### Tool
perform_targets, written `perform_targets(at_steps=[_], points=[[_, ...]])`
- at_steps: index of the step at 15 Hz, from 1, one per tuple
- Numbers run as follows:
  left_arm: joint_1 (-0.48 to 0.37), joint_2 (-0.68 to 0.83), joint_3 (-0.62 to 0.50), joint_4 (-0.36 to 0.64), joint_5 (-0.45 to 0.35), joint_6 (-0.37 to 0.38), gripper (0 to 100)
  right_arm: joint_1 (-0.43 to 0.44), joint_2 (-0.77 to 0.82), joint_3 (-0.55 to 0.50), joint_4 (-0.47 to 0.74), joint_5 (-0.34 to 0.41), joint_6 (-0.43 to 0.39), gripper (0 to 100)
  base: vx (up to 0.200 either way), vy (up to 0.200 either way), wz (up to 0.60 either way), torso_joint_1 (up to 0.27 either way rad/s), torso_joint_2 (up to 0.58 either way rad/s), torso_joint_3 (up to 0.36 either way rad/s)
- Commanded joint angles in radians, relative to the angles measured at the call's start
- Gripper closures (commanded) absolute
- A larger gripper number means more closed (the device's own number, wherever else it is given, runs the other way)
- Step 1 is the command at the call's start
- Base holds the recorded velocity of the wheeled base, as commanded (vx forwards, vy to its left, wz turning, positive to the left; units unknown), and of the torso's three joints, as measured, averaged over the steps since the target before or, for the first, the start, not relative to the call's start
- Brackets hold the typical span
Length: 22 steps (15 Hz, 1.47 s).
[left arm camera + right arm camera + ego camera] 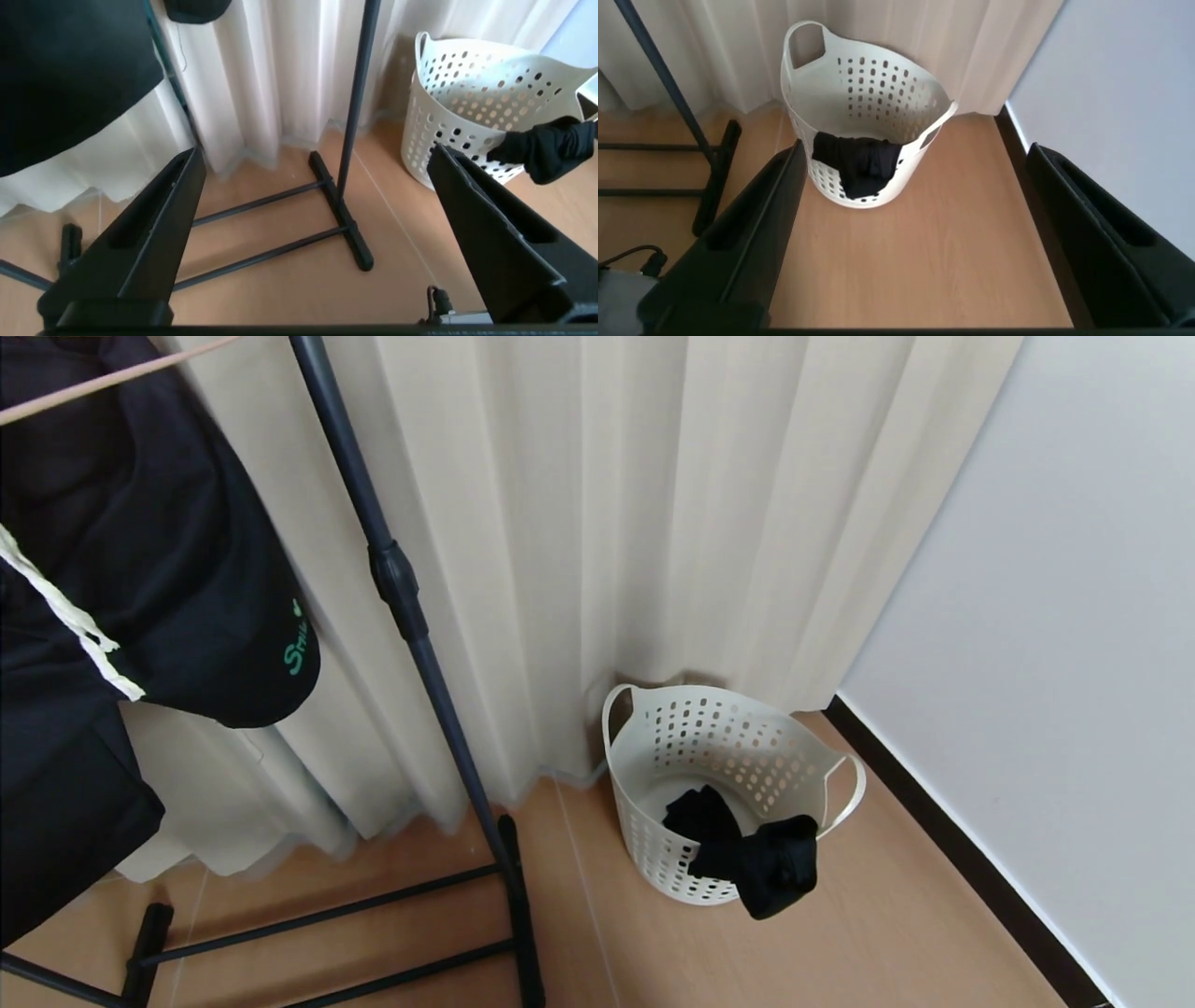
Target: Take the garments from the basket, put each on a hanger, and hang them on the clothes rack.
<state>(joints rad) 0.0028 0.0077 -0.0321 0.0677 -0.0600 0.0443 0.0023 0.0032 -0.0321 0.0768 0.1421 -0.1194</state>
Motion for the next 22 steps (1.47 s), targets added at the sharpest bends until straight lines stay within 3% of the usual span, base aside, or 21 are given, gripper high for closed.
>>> perform_targets(at_steps=[1, 22], points=[[0.0, 0.002, 0.0, 0.0, 0.0, -0.001, 0, 0.001, 0.001, 0.0, 0.0, 0.001, 0.0, 0, 0.0, 0.0, 0.0, -0.007, 0.0, -0.193], [0.0, 0.002, 0.0, 0.0, 0.0, -0.001, 0, -0.001, 0.0, 0.0, 0.0, 0.004, 0.02, 0, 0.0, 0.0, 0.0, 0.004, 0.0, -0.198]])
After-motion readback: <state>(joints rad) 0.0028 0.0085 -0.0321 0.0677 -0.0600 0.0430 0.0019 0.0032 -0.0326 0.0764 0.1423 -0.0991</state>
